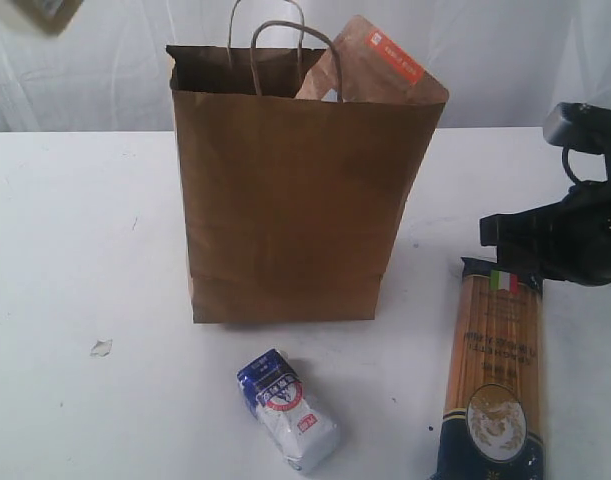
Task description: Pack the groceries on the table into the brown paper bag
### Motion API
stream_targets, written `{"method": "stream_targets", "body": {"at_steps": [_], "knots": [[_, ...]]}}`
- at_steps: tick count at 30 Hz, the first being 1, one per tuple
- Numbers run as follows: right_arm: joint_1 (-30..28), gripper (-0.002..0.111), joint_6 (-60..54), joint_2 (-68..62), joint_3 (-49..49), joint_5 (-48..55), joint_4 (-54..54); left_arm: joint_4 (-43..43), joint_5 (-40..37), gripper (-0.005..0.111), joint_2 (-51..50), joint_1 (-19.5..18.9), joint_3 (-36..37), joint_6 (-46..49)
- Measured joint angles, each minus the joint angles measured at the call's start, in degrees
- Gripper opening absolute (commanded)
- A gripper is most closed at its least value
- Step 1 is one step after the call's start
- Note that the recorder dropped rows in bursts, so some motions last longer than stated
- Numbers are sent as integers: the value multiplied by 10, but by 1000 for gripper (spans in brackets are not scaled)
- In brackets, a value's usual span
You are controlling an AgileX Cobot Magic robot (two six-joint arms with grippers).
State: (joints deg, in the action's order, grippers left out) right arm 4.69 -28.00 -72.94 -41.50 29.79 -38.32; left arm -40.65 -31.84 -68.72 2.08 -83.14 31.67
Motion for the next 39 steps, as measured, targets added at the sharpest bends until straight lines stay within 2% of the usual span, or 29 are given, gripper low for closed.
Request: {"method": "stream_targets", "body": {"at_steps": [3, 6, 9, 11, 14, 22, 30, 35, 39], "knots": [[0, 0, 0, 0, 0, 2, -3, -226, 0, 0, -38, 0, -3, 180], [0, 0, 0, 0, 0, 10, -3, -411, -77, 0, -89, 0, -3, 384], [0, 0, 0, 0, 0, 18, -3, -507, -165, 0, -142, 4, -7, 519], [0, 0, 0, 0, 0, 25, -4, -526, -202, 0, -176, 4, -11, 560], [0, 0, 0, 0, 0, 36, -5, -532, -217, 0, -218, 4, -13, 589], [0, 0, 0, 0, 0, 48, -5, -534, -276, 0, -319, 4, -14, 618], [0, 0, 1, 0, 0, 49, -5, -533, -318, 0, -354, 4, -14, 621], [0, 0, 2, 0, 0, 50, -8, -488, -326, 0, -354, 4, -15, 637], [0, 0, 2, 0, 0, 51, -18, -447, -326, 16, -354, 6, -15, 651]]}}
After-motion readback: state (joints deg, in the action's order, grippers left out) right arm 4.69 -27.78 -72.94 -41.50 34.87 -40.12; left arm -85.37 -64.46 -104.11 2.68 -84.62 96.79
